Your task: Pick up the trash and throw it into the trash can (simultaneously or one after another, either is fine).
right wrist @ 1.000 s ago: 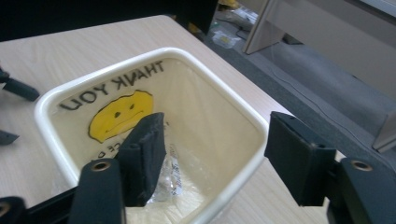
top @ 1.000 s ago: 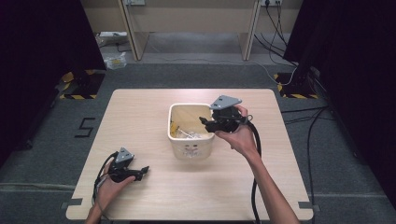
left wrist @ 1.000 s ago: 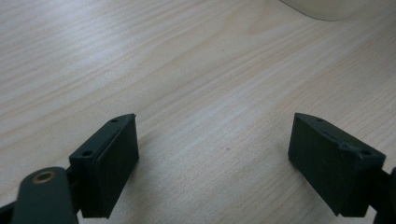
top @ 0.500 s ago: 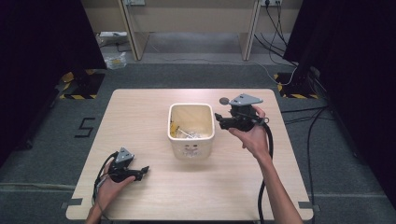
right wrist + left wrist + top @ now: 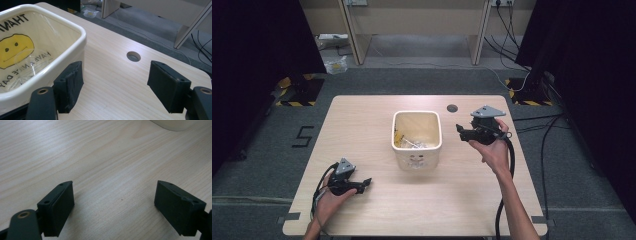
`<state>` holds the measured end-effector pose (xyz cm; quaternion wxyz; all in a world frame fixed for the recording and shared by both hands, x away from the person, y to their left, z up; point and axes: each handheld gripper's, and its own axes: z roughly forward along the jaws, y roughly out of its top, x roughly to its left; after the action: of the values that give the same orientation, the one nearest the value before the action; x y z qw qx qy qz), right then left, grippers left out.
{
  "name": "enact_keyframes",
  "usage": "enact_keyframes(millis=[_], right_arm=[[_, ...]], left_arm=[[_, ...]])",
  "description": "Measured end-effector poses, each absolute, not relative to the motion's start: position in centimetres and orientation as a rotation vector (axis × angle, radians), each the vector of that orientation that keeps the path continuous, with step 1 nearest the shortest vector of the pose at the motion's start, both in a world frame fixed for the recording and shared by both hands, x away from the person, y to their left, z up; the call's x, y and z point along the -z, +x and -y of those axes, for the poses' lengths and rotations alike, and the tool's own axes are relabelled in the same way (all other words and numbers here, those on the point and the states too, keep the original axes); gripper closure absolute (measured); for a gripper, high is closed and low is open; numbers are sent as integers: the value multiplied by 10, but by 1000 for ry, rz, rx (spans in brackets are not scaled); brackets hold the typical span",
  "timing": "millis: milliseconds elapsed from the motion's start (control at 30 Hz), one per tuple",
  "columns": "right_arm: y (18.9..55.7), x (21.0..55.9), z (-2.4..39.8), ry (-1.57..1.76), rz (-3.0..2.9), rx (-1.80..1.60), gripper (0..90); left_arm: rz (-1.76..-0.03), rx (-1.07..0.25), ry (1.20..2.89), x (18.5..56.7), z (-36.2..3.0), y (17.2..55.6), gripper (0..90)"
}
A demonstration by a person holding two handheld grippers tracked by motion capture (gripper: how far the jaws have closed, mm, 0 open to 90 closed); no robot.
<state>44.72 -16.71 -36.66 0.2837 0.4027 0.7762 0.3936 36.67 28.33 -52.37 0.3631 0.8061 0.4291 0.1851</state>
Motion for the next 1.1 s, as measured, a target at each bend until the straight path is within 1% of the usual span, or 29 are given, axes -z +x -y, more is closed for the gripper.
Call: enact_keyframes(millis=[667, 1100], right_arm=[[441, 379, 172, 1093, -2084, -1043, 283], [436, 389, 178, 1109, -2094, -1032, 266]], left_arm=[[-1105, -476, 2075, 524, -283, 367, 153], [-1105, -476, 2075, 524, -283, 367, 153]])
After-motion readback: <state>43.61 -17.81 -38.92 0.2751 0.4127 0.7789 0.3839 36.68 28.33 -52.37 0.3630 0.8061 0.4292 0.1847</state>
